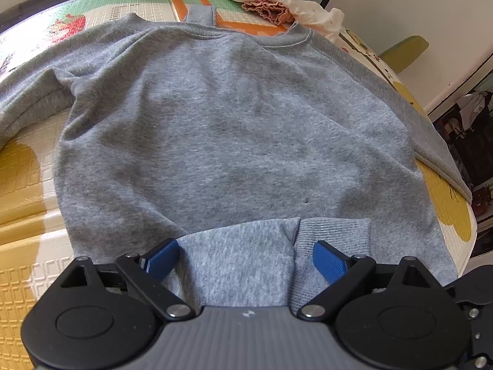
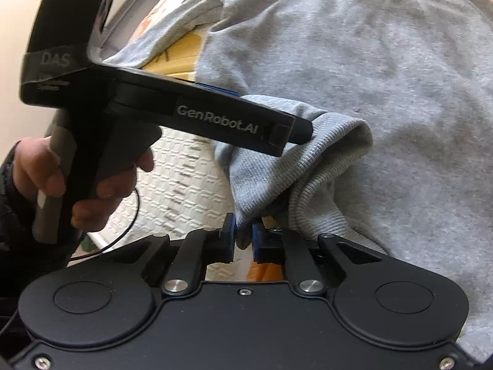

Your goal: Fold clothes

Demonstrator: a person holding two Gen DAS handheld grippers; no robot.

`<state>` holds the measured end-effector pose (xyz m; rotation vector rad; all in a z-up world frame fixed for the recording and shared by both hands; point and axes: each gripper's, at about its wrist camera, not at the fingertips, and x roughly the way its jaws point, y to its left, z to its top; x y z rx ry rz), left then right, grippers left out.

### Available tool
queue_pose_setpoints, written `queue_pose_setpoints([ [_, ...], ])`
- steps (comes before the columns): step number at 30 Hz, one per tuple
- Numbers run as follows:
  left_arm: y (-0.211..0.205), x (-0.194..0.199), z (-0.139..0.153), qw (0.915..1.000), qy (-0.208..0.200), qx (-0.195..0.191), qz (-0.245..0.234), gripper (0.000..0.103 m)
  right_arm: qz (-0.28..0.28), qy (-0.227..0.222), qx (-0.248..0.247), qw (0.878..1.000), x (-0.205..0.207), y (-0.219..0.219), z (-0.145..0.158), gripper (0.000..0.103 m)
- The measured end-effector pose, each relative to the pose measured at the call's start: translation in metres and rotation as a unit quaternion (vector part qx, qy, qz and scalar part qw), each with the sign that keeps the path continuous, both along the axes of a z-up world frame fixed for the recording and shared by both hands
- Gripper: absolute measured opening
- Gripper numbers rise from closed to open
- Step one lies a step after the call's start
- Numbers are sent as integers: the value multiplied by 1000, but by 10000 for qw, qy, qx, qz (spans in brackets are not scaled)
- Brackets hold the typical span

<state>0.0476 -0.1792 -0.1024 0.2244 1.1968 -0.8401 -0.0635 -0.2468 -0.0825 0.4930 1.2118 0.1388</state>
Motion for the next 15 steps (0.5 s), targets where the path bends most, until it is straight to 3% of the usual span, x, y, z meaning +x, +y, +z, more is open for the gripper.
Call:
queue_pose_setpoints([
  [9,22,-9,31,9993,-353,113,-71,95,703,-331,571,9953,10,28,25,9],
  [15,50,-12,41,9980,-495,382,25,95,1341,-406,717,9875,19,64,30,7],
])
